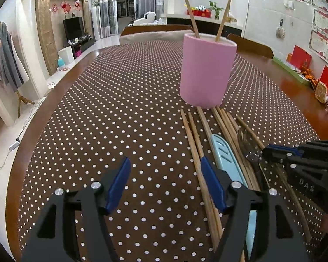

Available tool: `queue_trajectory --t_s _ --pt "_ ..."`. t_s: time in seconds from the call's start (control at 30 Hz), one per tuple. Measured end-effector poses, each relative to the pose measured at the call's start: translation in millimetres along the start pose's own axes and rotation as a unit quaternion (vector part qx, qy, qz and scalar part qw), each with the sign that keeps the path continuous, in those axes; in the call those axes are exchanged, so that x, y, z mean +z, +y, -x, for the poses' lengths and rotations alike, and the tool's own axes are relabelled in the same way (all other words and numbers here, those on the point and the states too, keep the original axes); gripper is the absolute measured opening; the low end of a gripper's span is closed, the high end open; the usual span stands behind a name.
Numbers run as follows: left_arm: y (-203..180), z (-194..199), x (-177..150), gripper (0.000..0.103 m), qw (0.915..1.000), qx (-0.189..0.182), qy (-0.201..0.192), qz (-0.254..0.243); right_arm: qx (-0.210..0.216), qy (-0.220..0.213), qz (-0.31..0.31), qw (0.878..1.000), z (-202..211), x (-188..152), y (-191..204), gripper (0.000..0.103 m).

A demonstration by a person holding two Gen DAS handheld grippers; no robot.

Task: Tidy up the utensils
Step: 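Grasp a chopstick with the left tool while the right tool holds its own, then carry both chopsticks over the pink cup and lower them in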

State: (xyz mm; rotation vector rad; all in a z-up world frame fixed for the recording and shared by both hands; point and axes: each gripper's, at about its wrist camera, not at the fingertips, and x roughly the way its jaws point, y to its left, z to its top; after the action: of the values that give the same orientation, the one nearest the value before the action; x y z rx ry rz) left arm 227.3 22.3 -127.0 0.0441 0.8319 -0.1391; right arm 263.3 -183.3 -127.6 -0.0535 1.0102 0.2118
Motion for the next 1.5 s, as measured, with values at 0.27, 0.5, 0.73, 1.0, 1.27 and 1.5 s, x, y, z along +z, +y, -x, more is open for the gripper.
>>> queue_trajectory --t_s 0.27,0.5,0.73,1.0,1.27,1.5 --pt "-5.7 -13.6 8.5 0.066 0.9997 0.011 0.02 -0.004 0.013 -0.006 -0.049 0.999 2.7 11.2 -28.2 0.006" --pt "-11.6 -31.6 25.7 0.067 0.9989 0.026 0.038 -0.005 0.013 -0.023 -0.063 0.998 11.2 25.3 -43.7 0.006" --pt "-14.6 -49.3 36.0 0.071 0.9976 0.035 0.06 0.008 0.018 -0.038 -0.076 0.996 17.8 34.3 -53.1 0.006" --pt "-13.1 -52.8 51.3 0.006 0.9977 0.021 0.064 0.011 0.026 -0.052 -0.091 0.994 23.7 41.5 -54.4 0.006" --pt "-0.2 -40.0 55.2 0.006 0.9986 -0.004 0.039 0.036 0.029 -0.088 -0.096 0.991 49.8 50.5 -56.0 0.006" --pt "-0.9 -10.4 80.2 0.005 0.9987 -0.023 -0.025 0.038 0.031 -0.13 -0.093 0.987 78.3 60.4 -52.1 0.006"
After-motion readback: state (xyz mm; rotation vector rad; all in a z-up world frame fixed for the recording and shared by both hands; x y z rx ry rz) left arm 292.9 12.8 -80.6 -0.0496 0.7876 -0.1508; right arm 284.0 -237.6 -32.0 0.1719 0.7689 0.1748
